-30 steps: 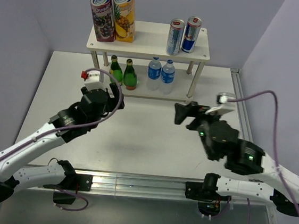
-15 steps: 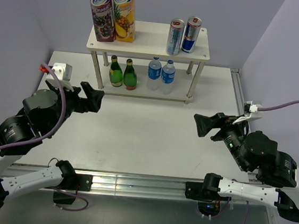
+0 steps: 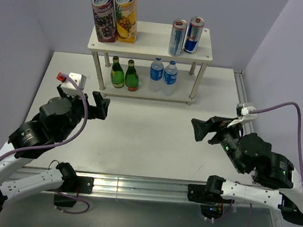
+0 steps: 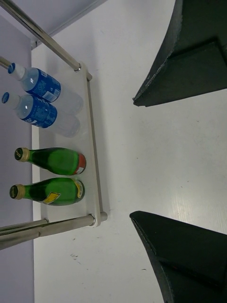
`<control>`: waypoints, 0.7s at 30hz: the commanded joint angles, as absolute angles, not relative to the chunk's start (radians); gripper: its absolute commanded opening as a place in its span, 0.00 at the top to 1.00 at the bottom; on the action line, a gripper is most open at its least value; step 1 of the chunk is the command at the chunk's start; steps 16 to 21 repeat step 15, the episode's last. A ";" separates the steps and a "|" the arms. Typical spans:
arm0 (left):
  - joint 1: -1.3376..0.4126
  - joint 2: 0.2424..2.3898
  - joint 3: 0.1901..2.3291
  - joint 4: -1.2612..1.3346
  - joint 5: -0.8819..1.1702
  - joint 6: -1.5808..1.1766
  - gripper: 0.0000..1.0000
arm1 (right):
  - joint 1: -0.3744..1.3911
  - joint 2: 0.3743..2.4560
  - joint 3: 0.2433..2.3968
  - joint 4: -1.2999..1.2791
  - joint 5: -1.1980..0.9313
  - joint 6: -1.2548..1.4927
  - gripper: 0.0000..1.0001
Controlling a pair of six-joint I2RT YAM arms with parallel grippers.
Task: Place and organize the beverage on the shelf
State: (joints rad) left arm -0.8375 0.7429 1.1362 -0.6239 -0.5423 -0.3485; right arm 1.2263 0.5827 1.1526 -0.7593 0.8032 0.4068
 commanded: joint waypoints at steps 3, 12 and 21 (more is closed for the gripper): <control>-0.834 0.703 1.120 -0.545 -0.568 -0.324 0.01 | 1.229 0.571 1.129 -0.695 0.818 0.370 0.00; -0.830 0.699 1.118 -0.543 -0.594 -0.327 0.01 | 1.229 0.569 1.100 -0.647 0.831 0.348 0.00; -0.827 0.701 1.118 -0.543 -0.600 -0.330 0.01 | 1.230 0.562 1.089 -0.618 0.836 0.324 0.00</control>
